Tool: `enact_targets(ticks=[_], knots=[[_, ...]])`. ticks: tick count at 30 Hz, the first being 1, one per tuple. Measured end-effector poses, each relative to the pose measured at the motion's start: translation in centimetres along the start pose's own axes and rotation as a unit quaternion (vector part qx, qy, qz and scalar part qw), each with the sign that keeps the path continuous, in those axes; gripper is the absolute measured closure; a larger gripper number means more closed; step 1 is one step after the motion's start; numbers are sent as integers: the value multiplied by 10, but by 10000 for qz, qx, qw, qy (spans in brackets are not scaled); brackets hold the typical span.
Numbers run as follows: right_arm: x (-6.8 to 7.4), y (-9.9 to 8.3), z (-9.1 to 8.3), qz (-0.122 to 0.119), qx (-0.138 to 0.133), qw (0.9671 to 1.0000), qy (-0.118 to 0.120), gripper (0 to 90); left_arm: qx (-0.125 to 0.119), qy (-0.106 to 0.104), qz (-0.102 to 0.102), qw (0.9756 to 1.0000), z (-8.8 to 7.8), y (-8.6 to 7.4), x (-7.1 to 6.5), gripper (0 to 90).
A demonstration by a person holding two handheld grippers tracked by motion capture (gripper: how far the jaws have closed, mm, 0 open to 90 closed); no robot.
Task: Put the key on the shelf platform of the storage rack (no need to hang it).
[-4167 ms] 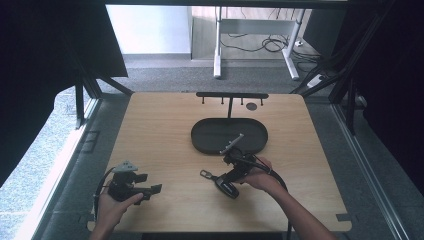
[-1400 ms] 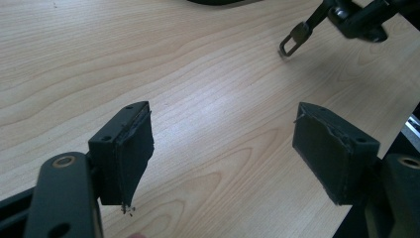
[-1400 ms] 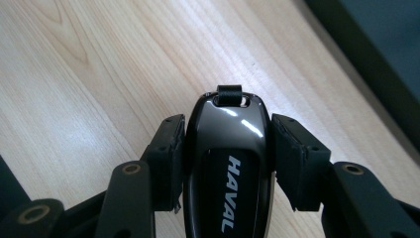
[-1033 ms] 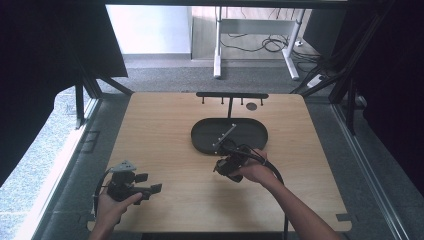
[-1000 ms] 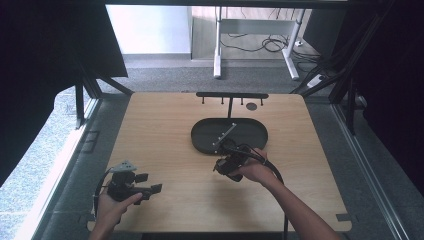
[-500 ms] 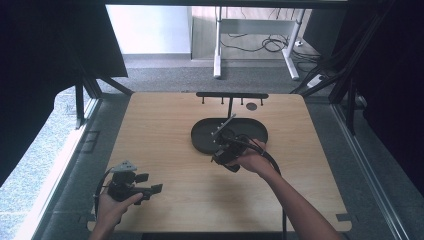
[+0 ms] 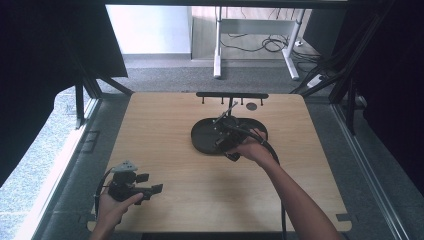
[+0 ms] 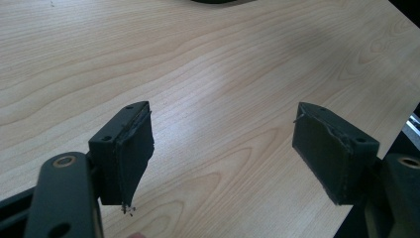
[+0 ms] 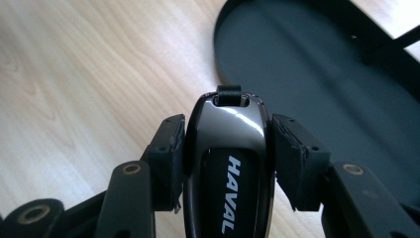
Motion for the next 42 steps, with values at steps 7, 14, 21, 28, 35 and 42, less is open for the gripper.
enact_targets(ticks=[7, 14, 21, 28, 35, 42], knots=[[-23, 10, 1, 134, -40, 9997, -219, 499, 11, 17, -11, 10000, 0, 0, 1, 240], [-39, 17, 6, 261, -49, 9990, -352, 499, 45, 5, 19, 10000, 1, -1, 2, 240], [-55, 18, 13, 390, 57, 9977, -546, 499, 32, 16, -22, 10000, 0, -2, 3, 240], [-68, 22, 17, 495, 31, 9967, -635, 499, 40, 25, -25, 10000, 0, -1, 4, 241], [-74, 20, 21, 606, 99, 9959, -667, 499, 36, 29, -28, 10000, 0, -1, 4, 241], [-82, 20, 26, 709, 69, 9944, -777, 499, 4, 37, -46, 10000, -1, -1, 4, 241]])
Point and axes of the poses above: each handheld gripper's, and its own axes: z roughly forward along the jaws, y roughly out of its top, x roughly to its left, the point moved 9 cm from there along z, roughly forward along the jaws, and after that the axes turned 15 degrees about -x, right-handed, at the moved point
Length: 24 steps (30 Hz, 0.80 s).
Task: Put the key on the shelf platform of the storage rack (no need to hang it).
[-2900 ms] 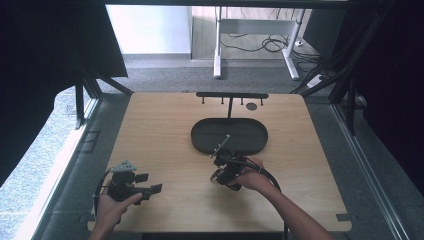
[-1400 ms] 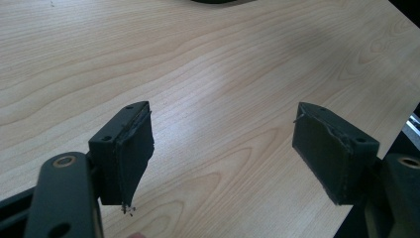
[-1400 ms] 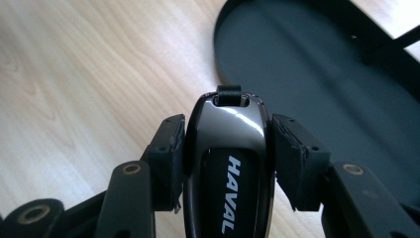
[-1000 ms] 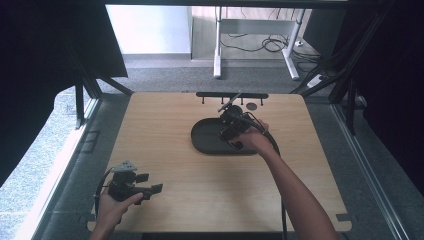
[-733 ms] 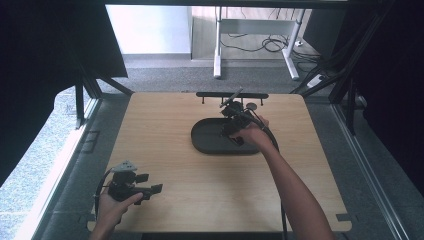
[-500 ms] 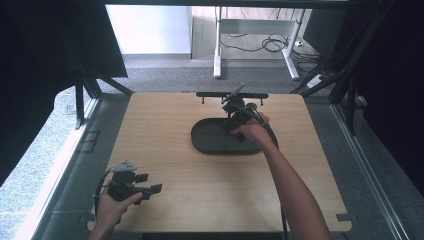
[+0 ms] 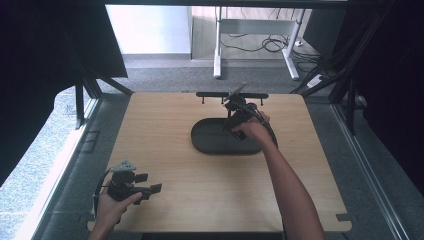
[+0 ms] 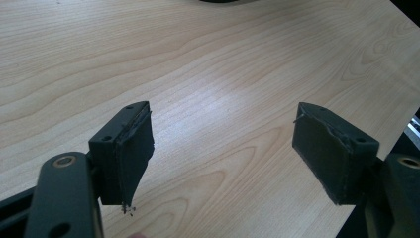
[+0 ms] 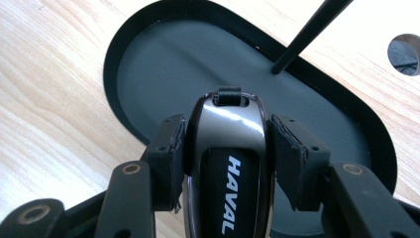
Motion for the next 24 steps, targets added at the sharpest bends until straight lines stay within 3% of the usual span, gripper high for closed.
enact_targets(ticks=[10, 24], knots=[[-14, 2, 12, 218, -36, 9996, -192, 499, -15, 5, -16, 10000, -1, 1, 1, 241], [-21, -3, 36, 328, -57, 9984, -451, 499, -22, 8, -27, 10000, -3, 1, 3, 241]])
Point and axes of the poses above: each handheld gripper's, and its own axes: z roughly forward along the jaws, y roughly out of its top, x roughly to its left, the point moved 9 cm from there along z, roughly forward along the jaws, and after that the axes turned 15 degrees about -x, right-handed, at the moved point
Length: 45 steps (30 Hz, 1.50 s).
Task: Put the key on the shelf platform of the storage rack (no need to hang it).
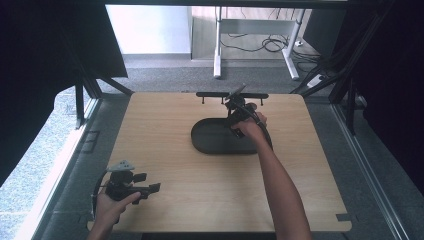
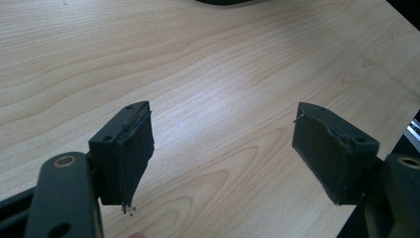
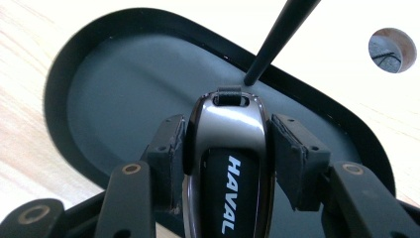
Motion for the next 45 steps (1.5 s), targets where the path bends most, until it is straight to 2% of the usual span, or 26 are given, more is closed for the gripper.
enact_targets(ticks=[9, 11, 15, 21, 26, 36, 45], knots=[[2, -11, 20, -17, 78, 9999, -89, 499, 11, 14, -13, 10000, 1, -1, 0, 241], [2, -12, 23, 56, -12, 10000, -73, 499, -2, 12, -17, 10000, 1, -1, 1, 241], [1, -14, 23, -8, -55, 9998, -185, 499, -2, 8, -18, 10000, 1, -1, 1, 241], [2, -19, 24, 59, -112, 9999, -117, 499, 14, 13, -10, 10000, 1, -1, 0, 241], [2, -26, 26, 121, -39, 9999, -66, 499, 28, 3, -3, 10000, 2, -2, 0, 241], [3, -31, 34, 182, -43, 9997, -147, 498, 26, 8, -13, 10000, 1, -2, 0, 241], [-1, -40, 42, 140, 77, 9996, -235, 497, 16, 10, -15, 10000, 0, -1, 1, 241]])
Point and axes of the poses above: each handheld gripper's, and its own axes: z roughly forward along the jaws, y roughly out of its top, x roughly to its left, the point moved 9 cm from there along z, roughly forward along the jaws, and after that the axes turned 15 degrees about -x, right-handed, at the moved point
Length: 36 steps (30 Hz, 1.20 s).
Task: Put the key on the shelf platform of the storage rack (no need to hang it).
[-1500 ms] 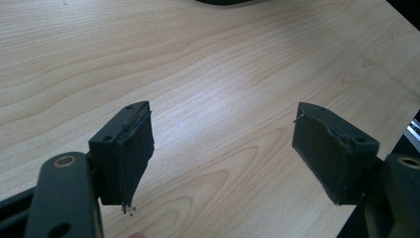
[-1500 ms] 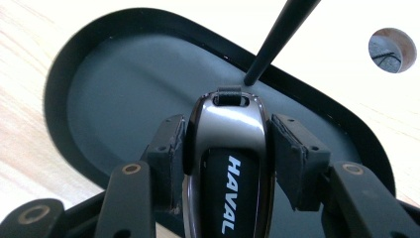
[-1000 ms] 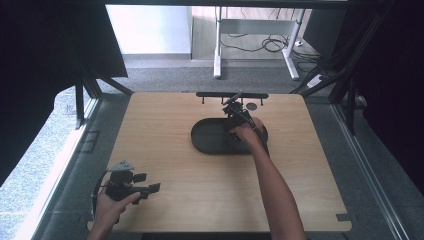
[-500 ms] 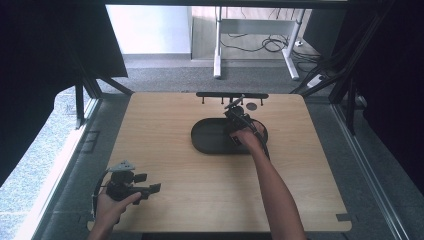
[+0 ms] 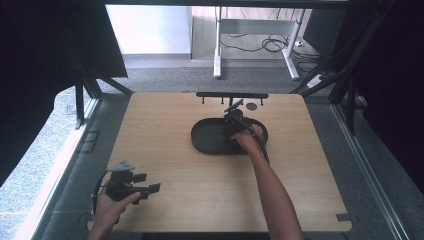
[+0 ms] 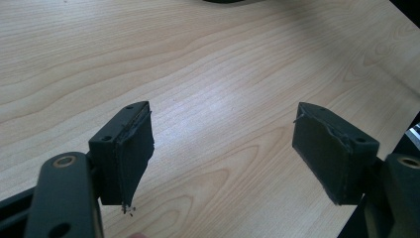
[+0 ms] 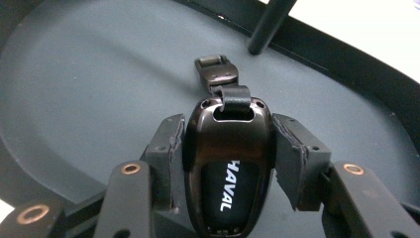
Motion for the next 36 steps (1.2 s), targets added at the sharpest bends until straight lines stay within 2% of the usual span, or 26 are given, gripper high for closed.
enact_targets(ticks=[3, 4, 9, 12, 23, 29, 36], knots=[[-1, -3, 1, 11, 111, 9999, -25, 493, 16, -7, -5, 10000, 0, 0, 0, 241], [-2, -5, 3, -63, 160, 9998, -65, 491, 25, -5, 5, 10000, 0, -1, 0, 240], [-2, -8, 6, -30, 192, 9998, -79, 491, -5, -2, -8, 10000, -1, 0, 1, 240], [-2, -7, 5, -55, 172, 9998, -86, 458, -10, 22, -18, 10000, -2, 1, 2, 241], [3, 3, -18, -197, -156, 9996, 119, 438, 8, 2, -1, 10000, 0, 0, 0, 240], [10, 9, -37, -324, -421, 9982, 289, 439, 29, -3, -6, 10000, 0, 0, 0, 241], [15, 11, -53, -387, -598, 9965, 432, 439, 13, -3, -5, 10000, 0, 0, 0, 241]])
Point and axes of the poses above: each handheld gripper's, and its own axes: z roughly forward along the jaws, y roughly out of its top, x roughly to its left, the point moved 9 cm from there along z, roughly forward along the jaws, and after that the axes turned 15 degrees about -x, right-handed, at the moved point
